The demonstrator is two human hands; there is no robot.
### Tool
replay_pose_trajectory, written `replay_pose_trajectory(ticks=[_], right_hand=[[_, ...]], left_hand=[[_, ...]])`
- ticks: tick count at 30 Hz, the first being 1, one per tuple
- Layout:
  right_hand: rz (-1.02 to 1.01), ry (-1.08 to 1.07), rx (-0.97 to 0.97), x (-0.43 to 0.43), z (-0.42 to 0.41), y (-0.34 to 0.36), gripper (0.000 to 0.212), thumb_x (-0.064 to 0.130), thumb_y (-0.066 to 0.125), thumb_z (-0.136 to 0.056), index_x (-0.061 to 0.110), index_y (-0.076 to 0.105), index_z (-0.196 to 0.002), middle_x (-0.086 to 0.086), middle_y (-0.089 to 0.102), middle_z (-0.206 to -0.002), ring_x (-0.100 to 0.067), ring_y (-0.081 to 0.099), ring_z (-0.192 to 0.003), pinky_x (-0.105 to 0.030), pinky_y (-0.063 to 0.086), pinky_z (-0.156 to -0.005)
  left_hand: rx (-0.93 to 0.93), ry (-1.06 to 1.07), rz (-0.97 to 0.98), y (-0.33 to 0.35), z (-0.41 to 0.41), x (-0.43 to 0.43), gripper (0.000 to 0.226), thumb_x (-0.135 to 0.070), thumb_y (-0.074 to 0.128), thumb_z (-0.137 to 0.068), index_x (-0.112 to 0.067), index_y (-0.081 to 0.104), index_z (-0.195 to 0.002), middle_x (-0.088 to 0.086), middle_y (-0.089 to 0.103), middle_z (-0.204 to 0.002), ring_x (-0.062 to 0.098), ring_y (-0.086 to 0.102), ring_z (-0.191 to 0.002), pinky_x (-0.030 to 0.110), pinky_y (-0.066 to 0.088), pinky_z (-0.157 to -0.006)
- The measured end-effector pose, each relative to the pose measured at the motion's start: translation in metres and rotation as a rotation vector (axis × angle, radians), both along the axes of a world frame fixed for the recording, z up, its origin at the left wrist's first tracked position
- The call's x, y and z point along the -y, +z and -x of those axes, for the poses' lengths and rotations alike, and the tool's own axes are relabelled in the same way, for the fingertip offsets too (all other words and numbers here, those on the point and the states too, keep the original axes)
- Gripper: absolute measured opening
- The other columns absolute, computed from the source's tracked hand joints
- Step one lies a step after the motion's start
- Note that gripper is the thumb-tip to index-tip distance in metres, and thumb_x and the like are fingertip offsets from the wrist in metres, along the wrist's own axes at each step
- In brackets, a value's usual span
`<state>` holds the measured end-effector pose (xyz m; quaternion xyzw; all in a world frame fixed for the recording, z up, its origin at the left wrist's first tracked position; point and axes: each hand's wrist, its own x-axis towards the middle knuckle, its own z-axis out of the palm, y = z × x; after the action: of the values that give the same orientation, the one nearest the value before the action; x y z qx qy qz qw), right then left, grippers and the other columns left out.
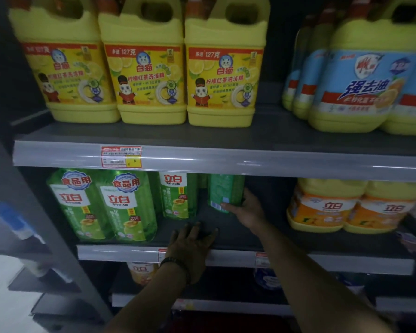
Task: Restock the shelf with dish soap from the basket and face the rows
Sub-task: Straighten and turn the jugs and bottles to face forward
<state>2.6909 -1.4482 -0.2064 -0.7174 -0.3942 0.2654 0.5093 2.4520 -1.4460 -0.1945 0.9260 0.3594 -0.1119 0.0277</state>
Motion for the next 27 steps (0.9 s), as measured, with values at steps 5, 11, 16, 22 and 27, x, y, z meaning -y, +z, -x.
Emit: replay_pose_trajectory(ticks=[5,11,16,22,27], right_hand=[[0.075,-0.048,0.062,0.036,0.016,0.005,0.082,0.06,0.093,-0.05,0.029,0.064,-0.121,0.004,0.077,-0.116,-0.018,0.074,-0.105,-0.046,0.063,-0.093],[0.151,-0.059,0.187,0.082,0.038,0.016,0.068,0.05,0.097,-0.068,0.025,0.06,-0.12,0.009,0.076,-0.111,-0.014,0.072,-0.101,-0.031,0.058,-0.083],[0.201,0.03,0.205,0.104,0.047,0.025,0.051,0.029,0.096,-0.075,0.031,0.062,-0.113,0.017,0.072,-0.095,0.003,0.069,-0.088,-0.011,0.052,-0.065],[0.244,0.016,0.409,0.115,0.067,0.025,0.031,0.057,0.072,-0.084,0.037,0.052,-0.097,0.017,0.065,-0.083,-0.017,0.07,-0.092,-0.039,0.055,-0.085],[0.181,0.082,0.532,0.125,0.072,0.015,0.022,0.06,0.049,-0.087,0.04,0.055,-0.091,0.01,0.072,-0.089,-0.024,0.072,-0.09,-0.046,0.056,-0.091]], left_hand=[[0.058,-0.008,-0.012,0.0,0.0,-0.001,0.081,-0.041,0.052,-0.1,-0.051,0.001,-0.162,0.005,0.002,-0.175,0.04,0.007,-0.159,0.06,0.014,-0.127],[0.273,0.025,0.151,0.0,-0.002,-0.012,0.078,-0.059,0.043,-0.092,-0.037,0.021,-0.164,0.003,0.027,-0.171,0.034,0.029,-0.155,0.052,0.028,-0.125],[0.903,0.068,0.489,0.013,-0.02,0.006,0.088,-0.046,0.065,-0.091,-0.044,0.014,-0.163,-0.008,0.062,-0.146,0.006,0.062,-0.13,0.034,0.052,-0.11],[1.091,0.118,0.549,0.029,-0.03,0.019,0.072,-0.041,0.084,-0.085,-0.048,0.037,-0.14,-0.025,0.067,-0.124,-0.01,0.064,-0.114,0.011,0.053,-0.092],[1.072,0.194,0.546,0.046,-0.04,0.02,0.074,-0.062,0.087,-0.072,-0.033,0.045,-0.125,-0.02,0.069,-0.113,-0.004,0.068,-0.099,0.014,0.056,-0.079]])
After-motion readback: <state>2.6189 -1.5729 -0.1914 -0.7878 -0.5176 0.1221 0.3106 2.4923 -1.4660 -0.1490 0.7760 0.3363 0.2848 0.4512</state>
